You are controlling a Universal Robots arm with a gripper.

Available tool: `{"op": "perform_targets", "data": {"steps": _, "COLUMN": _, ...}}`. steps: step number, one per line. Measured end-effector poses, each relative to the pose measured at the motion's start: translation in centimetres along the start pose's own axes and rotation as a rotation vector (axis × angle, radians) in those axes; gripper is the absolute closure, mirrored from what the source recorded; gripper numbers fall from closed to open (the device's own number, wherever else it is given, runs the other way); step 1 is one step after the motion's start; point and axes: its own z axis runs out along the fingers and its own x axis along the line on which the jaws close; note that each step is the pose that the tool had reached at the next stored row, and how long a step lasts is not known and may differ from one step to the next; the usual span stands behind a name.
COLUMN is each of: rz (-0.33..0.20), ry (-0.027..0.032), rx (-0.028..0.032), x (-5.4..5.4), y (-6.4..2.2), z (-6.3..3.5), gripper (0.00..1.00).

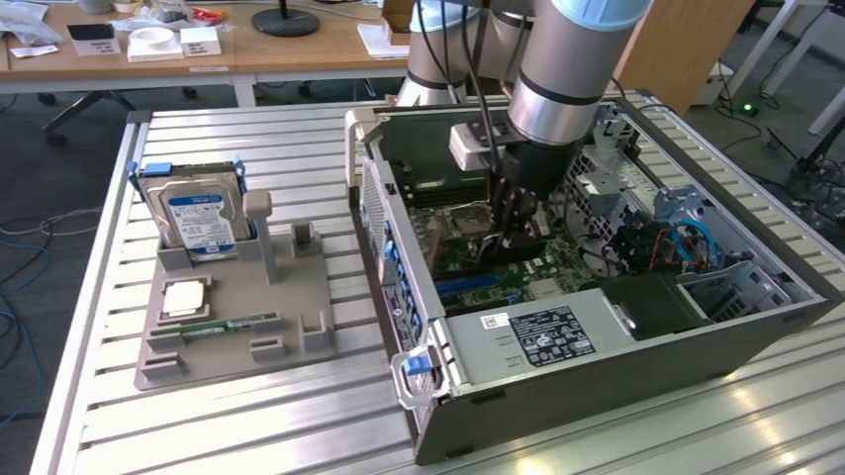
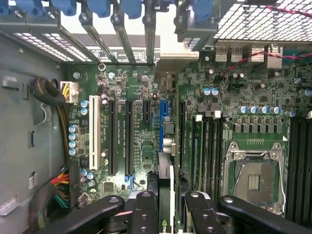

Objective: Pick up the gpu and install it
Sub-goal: 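Insert the gpu into the slot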

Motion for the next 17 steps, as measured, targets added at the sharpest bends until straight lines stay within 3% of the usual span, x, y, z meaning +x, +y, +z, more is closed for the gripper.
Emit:
{"op": "perform_targets", "data": {"steps": 13, "rz": -0.001, "ry": -0.0001, "rx": 0.0003, "x": 0.07, "y": 0.73, "z": 0.63, "gripper": 0.74}}
{"op": "perform_targets", "data": {"steps": 17, "rz": -0.002, "ry": -0.0026, "rx": 0.0025, "x": 0.09, "y": 0.99, "z": 0.88, "gripper": 0.74}}
